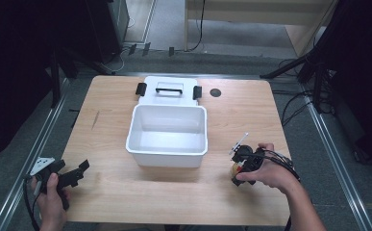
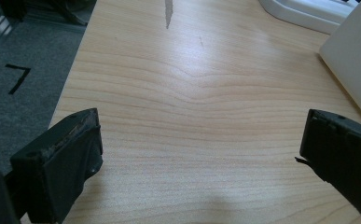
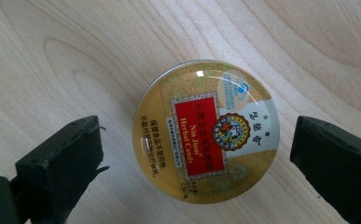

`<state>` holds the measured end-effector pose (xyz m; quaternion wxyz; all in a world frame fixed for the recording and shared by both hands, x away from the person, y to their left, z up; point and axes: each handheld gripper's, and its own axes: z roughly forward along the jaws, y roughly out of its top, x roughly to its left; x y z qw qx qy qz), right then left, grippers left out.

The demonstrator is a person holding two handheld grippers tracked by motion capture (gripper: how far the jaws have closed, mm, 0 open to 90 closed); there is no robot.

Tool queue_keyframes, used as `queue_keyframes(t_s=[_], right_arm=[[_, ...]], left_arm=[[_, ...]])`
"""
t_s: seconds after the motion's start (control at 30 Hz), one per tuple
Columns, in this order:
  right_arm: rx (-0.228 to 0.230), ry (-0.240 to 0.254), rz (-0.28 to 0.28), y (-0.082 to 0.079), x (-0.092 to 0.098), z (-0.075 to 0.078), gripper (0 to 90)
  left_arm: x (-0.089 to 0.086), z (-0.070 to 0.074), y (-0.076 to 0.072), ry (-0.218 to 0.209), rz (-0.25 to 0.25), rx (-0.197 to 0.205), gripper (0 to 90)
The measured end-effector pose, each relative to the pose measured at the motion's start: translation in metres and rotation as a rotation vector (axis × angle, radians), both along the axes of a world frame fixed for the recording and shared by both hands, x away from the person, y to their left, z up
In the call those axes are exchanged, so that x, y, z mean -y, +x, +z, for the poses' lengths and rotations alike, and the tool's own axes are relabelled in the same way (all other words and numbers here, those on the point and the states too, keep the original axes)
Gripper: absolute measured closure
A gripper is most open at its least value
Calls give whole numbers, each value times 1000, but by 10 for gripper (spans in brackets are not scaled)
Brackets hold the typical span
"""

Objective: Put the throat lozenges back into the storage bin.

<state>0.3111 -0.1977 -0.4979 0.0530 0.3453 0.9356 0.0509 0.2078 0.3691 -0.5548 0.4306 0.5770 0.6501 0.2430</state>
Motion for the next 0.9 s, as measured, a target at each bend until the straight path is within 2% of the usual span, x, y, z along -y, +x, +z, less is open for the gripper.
queue_keyframes(t_s=[0.3, 0.43, 0.57, 0.6, 0.7, 0.9], right_arm=[[17, -43, -46, 4, 1, -6, 105], [5, -45, -46, 4, 0, -10, 134], [0, -46, -54, 4, -1, -14, 154], [-2, -40, -62, 4, -1, -15, 189], [5, -26, -64, 6, 1, -14, 202], [-23, -15, -76, 8, 5, -10, 204]], left_arm=[[0, 0, 0, 1, 0, -1, 0], [0, 0, 0, 1, 0, -1, 0], [0, 0, 0, 1, 0, -1, 0], [0, 0, 0, 0, 1, -1, 0], [0, 0, 0, -1, 1, 0, 0], [0, 0, 0, 0, 1, -1, 0]])
